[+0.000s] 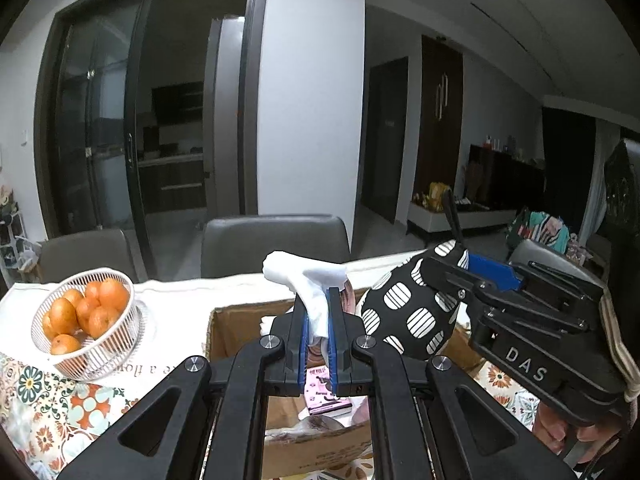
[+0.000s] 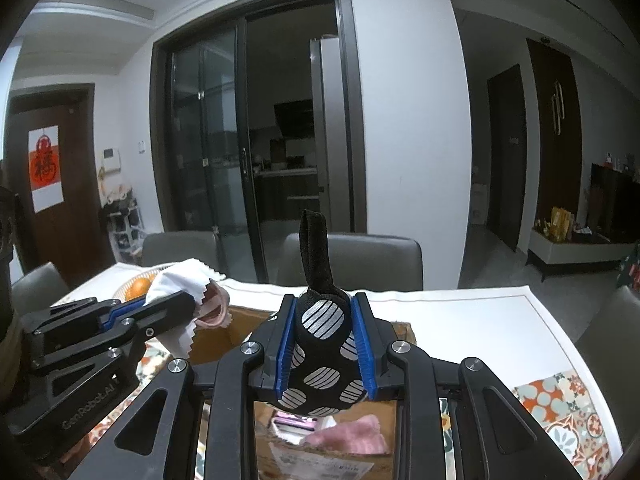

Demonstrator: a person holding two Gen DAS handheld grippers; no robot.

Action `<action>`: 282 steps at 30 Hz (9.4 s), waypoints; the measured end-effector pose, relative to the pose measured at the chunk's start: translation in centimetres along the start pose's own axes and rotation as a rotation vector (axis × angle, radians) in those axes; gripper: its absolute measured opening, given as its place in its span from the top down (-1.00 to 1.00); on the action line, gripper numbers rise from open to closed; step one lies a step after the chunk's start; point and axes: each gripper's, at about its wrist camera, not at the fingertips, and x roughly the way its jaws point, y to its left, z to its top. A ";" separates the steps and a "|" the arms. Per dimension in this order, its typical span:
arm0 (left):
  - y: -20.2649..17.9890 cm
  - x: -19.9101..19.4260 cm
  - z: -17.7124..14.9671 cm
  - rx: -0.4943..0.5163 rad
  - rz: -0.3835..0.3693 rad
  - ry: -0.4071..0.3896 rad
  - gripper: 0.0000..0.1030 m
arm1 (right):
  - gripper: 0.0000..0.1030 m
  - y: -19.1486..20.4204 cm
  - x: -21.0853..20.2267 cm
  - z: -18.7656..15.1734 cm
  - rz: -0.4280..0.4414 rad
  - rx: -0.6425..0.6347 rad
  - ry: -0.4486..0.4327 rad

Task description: Organize soft objects

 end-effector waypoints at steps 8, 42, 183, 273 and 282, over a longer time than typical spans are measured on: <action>0.8 3.5 -1.3 -0.005 -0.007 0.110 0.80 | 0.39 -0.2 2.9 -0.4 -0.010 -0.029 0.074; -0.3 -10.0 -4.0 -0.026 0.188 0.071 -0.33 | -0.32 2.3 -8.3 -2.8 -0.073 0.048 0.034; -3.3 -14.0 -4.3 -0.063 0.087 -0.027 0.67 | -0.32 1.3 -14.1 -5.5 -0.117 0.178 0.093; -4.3 -17.6 -4.9 -0.022 0.367 -0.001 -0.86 | -0.62 0.9 -16.0 -4.5 -0.176 0.090 0.108; -5.3 -23.2 -7.9 -0.023 0.416 -0.031 -0.94 | -0.69 3.2 -20.7 -6.4 -0.161 0.045 0.079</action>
